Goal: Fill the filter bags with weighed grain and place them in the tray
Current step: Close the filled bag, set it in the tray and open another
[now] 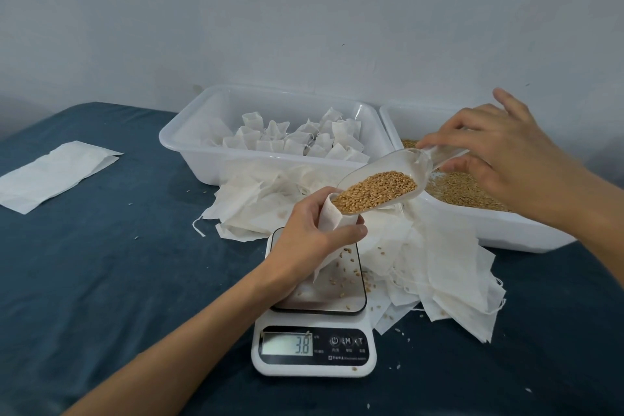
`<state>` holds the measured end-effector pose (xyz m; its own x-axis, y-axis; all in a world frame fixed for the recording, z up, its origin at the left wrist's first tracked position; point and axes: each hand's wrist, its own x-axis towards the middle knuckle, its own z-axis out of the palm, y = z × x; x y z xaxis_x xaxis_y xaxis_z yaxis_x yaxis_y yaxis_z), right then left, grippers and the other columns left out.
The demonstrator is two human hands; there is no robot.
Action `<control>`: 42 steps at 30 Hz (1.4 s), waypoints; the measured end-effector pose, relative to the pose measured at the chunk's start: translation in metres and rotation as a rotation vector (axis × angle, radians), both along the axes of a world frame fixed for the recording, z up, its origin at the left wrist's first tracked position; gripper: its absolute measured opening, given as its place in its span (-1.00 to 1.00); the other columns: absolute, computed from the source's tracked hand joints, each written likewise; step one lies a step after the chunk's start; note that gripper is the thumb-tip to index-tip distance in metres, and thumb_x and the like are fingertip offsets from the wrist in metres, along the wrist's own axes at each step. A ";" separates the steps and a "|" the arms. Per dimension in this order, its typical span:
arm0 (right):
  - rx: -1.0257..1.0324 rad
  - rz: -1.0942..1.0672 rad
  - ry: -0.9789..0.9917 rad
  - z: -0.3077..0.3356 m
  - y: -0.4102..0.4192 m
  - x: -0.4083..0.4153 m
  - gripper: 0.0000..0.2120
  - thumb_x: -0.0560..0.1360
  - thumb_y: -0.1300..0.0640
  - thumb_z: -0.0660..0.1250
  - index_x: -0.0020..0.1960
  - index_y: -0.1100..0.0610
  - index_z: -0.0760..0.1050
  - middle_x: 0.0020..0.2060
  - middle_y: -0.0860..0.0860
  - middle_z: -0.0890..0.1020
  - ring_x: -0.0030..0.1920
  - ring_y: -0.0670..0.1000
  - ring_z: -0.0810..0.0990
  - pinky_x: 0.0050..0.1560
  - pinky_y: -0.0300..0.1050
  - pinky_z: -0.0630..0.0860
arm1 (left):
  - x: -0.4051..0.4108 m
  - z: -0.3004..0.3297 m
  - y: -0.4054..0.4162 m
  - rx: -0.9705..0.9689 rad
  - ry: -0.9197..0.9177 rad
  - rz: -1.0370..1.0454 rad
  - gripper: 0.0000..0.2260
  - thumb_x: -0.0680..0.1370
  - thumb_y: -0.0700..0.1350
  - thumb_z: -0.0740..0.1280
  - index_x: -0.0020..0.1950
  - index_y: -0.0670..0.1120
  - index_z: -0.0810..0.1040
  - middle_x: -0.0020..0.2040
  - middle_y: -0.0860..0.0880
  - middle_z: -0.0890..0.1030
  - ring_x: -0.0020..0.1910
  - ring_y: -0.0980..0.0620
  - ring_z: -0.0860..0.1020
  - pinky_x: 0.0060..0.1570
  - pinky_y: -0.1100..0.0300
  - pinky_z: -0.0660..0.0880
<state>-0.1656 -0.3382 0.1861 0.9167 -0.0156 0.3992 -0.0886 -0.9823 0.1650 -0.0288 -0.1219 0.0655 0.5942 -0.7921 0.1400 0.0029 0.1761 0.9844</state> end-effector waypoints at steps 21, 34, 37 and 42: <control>-0.021 0.003 -0.001 -0.003 0.000 0.001 -0.63 0.48 0.28 0.47 0.26 0.07 0.63 0.00 0.05 0.60 0.14 0.22 0.58 0.55 0.33 0.01 | 0.000 -0.001 0.000 0.082 -0.014 0.066 -0.53 0.37 -0.11 0.56 0.24 -0.12 0.57 0.10 -0.21 0.69 0.02 -0.08 0.63 0.22 -0.15 0.56; -0.028 0.007 -0.017 -0.002 0.002 0.001 -0.63 0.47 0.32 0.48 0.25 0.10 0.64 0.00 0.06 0.60 0.10 0.24 0.58 0.53 0.34 0.02 | 0.002 -0.004 -0.001 0.097 -0.006 0.082 -0.47 0.34 -0.09 0.58 0.28 -0.10 0.55 0.12 -0.20 0.69 0.03 -0.07 0.63 0.23 -0.14 0.56; -0.028 0.004 -0.015 -0.002 0.003 0.001 -0.63 0.48 0.32 0.47 0.25 0.10 0.64 0.00 0.07 0.60 0.11 0.24 0.58 0.54 0.33 0.01 | 0.001 -0.004 -0.001 0.102 -0.001 0.097 -0.47 0.33 -0.08 0.59 0.27 -0.05 0.55 0.14 -0.19 0.70 0.11 -0.18 0.66 0.28 -0.16 0.56; -0.032 0.003 -0.013 -0.001 0.002 0.000 -0.63 0.47 0.32 0.47 0.26 0.11 0.64 0.00 0.07 0.60 0.11 0.23 0.58 0.54 0.34 0.01 | 0.001 -0.003 0.000 0.101 -0.023 0.102 -0.54 0.34 -0.08 0.59 0.21 -0.03 0.57 0.15 -0.21 0.69 0.13 -0.23 0.64 0.29 -0.26 0.53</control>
<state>-0.1652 -0.3358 0.1849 0.9114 0.0000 0.4116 -0.0883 -0.9767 0.1957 -0.0283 -0.1222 0.0627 0.6700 -0.7382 0.0777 -0.0333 0.0747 0.9966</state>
